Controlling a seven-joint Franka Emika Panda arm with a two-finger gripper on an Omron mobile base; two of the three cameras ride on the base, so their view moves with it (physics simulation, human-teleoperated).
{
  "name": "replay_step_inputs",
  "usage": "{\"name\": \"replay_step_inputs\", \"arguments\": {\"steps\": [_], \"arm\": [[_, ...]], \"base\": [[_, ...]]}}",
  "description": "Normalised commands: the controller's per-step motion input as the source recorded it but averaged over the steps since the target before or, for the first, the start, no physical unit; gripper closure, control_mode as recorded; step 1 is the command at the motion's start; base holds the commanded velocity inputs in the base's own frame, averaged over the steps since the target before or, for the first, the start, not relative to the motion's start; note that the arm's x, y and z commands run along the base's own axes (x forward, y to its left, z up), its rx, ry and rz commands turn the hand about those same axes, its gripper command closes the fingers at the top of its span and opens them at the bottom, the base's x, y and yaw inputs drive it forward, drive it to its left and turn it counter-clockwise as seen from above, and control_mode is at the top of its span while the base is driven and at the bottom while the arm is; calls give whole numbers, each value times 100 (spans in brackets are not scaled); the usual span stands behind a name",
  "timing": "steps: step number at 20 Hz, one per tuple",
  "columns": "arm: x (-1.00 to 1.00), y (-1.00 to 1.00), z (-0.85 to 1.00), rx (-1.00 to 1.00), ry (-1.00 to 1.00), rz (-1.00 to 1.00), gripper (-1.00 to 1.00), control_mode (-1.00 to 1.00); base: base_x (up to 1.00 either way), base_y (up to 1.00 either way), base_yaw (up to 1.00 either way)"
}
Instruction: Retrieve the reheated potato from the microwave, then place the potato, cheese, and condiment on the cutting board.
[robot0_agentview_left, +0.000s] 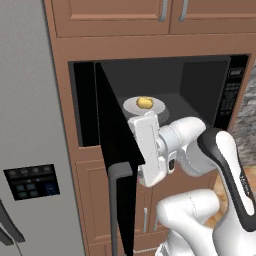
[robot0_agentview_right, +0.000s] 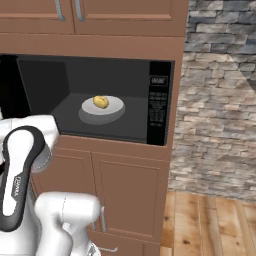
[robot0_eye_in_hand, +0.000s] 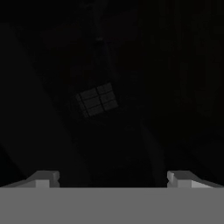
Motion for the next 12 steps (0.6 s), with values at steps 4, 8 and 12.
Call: {"name": "replay_step_inputs", "arguments": {"steps": [4, 8, 12], "arm": [[26, -34, 4, -2, -1, -1, -100, -100], [19, -54, 17, -7, -8, 0, -100, -100], [16, -56, 18, -14, -20, 0, -100, -100]], "base": [[0, 0, 0], [0, 0, 0], [0, 0, 0]]}}
